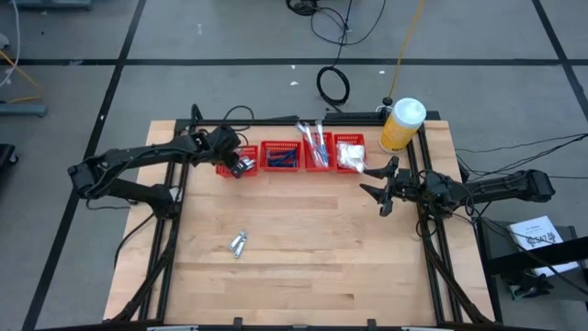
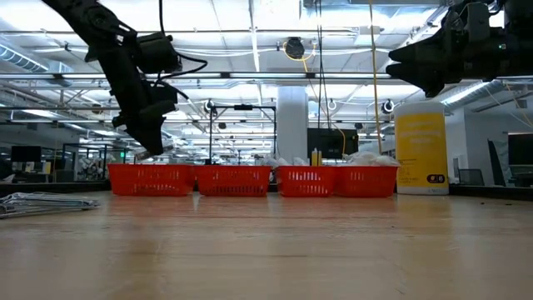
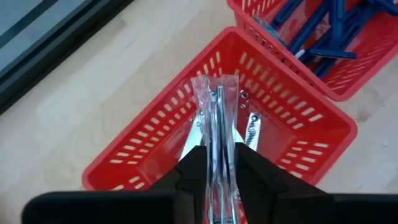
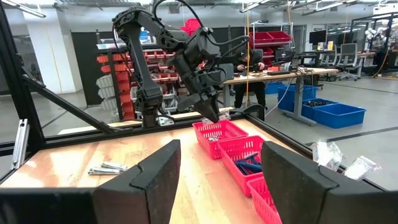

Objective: Pick & Place Travel size toiletries
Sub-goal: Put the right nail cutter into the horizontal left red bin, then put the left nail cutter into the horizontal left red bin

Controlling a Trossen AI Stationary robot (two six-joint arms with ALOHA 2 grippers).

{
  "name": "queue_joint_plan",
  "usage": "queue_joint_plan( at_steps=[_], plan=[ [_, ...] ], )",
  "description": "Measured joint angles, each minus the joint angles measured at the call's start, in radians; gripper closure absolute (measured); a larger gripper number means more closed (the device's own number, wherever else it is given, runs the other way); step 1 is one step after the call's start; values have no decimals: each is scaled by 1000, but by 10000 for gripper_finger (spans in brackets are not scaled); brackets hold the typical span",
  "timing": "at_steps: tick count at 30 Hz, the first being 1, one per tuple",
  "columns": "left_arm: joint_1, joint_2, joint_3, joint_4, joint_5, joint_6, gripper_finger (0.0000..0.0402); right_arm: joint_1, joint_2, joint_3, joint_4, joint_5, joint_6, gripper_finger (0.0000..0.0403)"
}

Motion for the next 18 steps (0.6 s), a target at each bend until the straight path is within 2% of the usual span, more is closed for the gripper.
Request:
queue_joint_plan(
  at_steps=[7, 16, 18],
  plan=[
    [-3, 0, 0, -4, -3, -28, 297, 0, 0, 0, 0, 0, 4, 190],
    [-3, 0, 0, -63, 1, -16, 199, 0, 0, 0, 0, 0, 4, 190],
    [-8, 0, 14, -90, 40, -25, 184, 0, 0, 0, 0, 0, 4, 190]
  ],
)
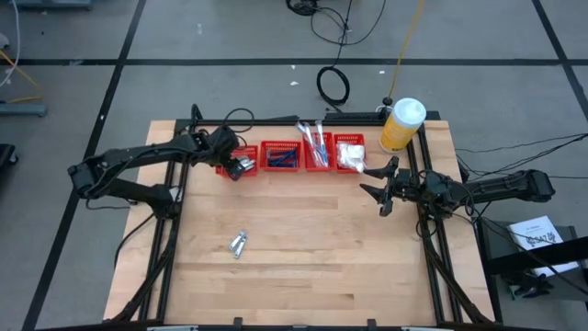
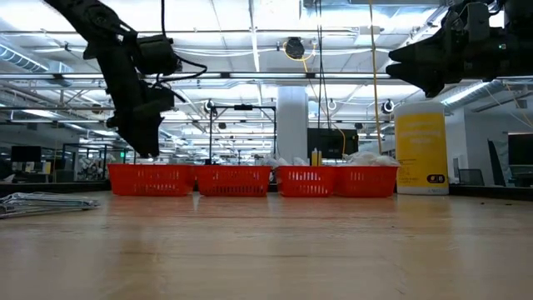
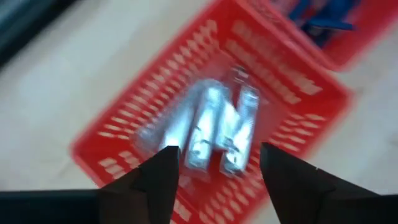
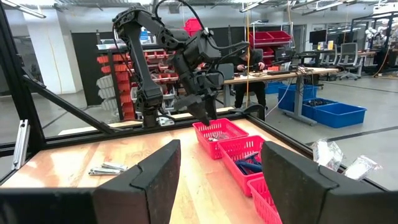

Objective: Pick & Place Travel size toiletries
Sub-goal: Put the left nail cutter into the horizontal left red bin

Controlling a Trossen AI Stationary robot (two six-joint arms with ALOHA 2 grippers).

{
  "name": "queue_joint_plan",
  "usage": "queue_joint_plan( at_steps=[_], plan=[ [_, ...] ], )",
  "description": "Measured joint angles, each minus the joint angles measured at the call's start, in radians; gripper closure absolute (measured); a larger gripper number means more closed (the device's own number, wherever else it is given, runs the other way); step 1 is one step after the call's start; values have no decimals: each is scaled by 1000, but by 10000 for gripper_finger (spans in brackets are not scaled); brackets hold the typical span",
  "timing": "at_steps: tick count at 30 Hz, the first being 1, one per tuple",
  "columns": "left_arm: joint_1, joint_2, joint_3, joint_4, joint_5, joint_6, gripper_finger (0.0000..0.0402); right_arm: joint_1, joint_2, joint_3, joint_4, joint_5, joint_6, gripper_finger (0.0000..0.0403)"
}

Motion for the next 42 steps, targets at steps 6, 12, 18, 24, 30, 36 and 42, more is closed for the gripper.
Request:
queue_joint_plan(
  at_steps=[6, 12, 18, 24, 30, 36, 42],
  plan=[
    [-57, -42, 147, -278, 71, -157, 161, 0, 0, 0, 0, 0, 0, 190],
    [-280, -100, 203, -338, 71, -324, 160, 0, 0, 0, 0, 0, 0, 190],
    [-549, -101, 189, -347, 58, -469, 160, 0, 0, 0, 0, 0, -5, 190],
    [-779, -88, 114, -303, -8, -738, 160, 0, 0, 0, 0, -3, -13, 190],
    [-943, -45, -1, -191, -18, -949, 160, 0, 0, 0, 0, -4, -15, 190],
    [-1002, 21, -105, 45, -19, -1021, 160, 0, 0, 0, 1, -4, -15, 190],
    [-1022, 105, -122, 111, -3, -1019, 160, 0, 0, 0, 4, -4, -15, 190]
  ],
)
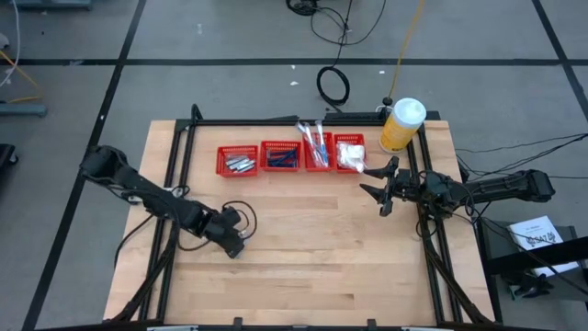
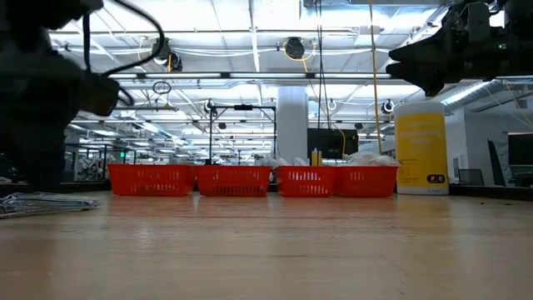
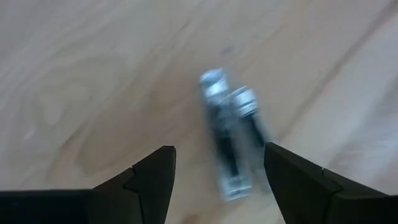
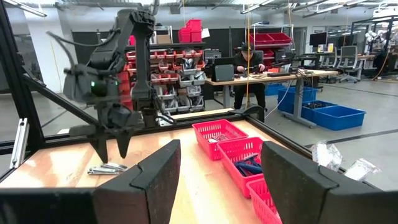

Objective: Pick & Place Travel size toiletries
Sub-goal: Put the left nail cutter into the horizontal left red bin

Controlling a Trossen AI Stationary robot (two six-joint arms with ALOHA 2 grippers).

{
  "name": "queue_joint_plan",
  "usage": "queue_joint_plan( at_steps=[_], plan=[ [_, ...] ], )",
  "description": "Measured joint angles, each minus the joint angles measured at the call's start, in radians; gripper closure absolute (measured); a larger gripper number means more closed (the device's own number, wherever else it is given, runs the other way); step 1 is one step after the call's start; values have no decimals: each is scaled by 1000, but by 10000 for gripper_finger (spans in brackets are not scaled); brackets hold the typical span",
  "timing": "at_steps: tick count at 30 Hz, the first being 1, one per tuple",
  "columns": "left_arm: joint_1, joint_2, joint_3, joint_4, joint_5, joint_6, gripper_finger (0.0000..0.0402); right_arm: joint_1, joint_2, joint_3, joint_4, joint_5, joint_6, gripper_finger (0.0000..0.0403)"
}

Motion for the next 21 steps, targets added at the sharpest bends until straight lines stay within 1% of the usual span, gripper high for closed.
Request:
queue_joint_plan(
  at_steps=[3, 8, 11, 16, 21],
  plan=[
    [0, 54, -1, -5, 24, -4, 160, 0, 0, 0, 0, 0, 0, 190],
    [6, 117, 6, -6, 37, -1, 160, 0, 0, 0, 1, 0, 0, 190],
    [20, 124, 7, -30, 33, 10, 160, 0, 0, 0, 1, 0, 0, 190],
    [60, 125, 6, -142, -36, -1, 161, 0, 0, 0, 2, 0, 1, 190],
    [99, 126, 6, -217, -34, 3, 161, 0, 0, 0, 1, 0, 3, 190]
  ],
)
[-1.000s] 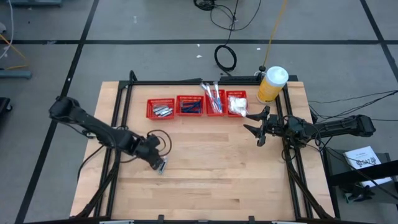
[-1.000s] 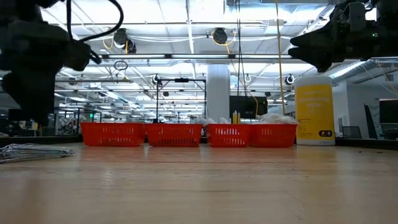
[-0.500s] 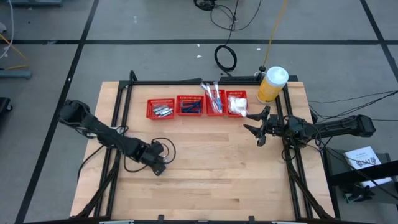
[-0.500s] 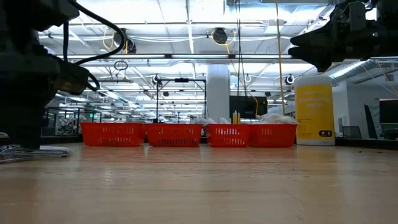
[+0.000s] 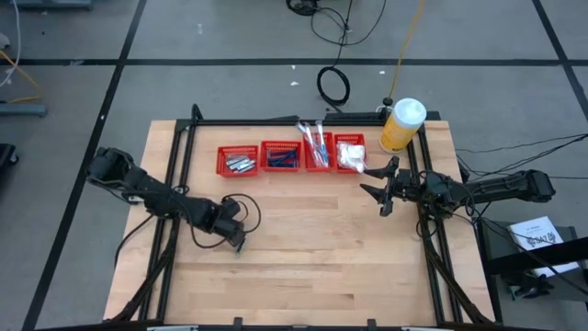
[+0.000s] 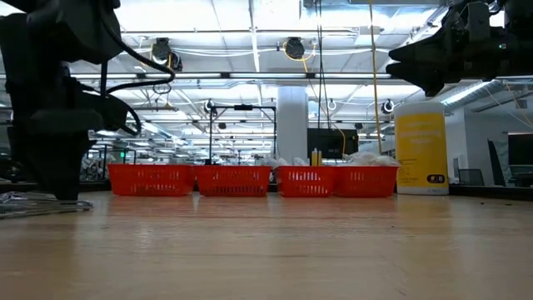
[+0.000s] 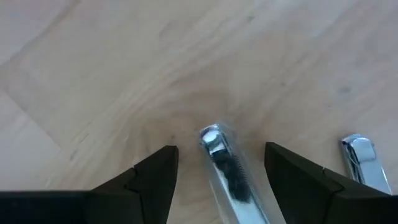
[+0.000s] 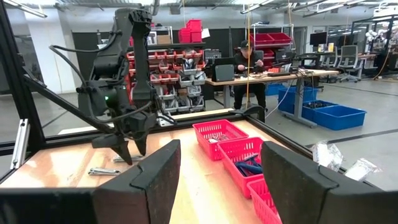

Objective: Pick & Place Travel size toiletries
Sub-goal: Put the left nail cutter into the horizontal left red bin

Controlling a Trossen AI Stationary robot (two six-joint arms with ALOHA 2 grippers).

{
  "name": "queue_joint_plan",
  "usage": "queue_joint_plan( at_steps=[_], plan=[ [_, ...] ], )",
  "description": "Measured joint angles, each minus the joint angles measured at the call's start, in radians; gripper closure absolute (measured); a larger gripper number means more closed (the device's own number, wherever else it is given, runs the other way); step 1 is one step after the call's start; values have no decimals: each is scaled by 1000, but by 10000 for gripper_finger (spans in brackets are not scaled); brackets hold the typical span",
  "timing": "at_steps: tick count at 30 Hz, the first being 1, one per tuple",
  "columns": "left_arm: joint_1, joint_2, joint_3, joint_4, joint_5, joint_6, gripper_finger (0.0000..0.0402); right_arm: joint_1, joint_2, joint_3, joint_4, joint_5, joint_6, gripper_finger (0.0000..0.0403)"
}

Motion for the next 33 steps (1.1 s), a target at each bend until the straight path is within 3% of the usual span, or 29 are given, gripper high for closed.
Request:
queue_joint_plan(
  at_steps=[4, 9, 13, 18, 33],
  plan=[
    [23, 0, 0, -18, 15, -52, 160, 0, 0, 0, -1, 0, 0, 190],
    [38, -2, 28, -89, 182, -168, 160, 0, 0, 0, -1, 0, 0, 190],
    [32, 0, 39, -111, 218, -212, 160, 0, 0, 0, -2, 0, -5, 190],
    [23, -1, 39, -99, 238, -221, 160, 0, 0, 0, -4, 0, -7, 190],
    [-9, 0, 39, -186, 464, -150, 160, 0, 0, 0, -5, 0, -1, 190]
  ],
)
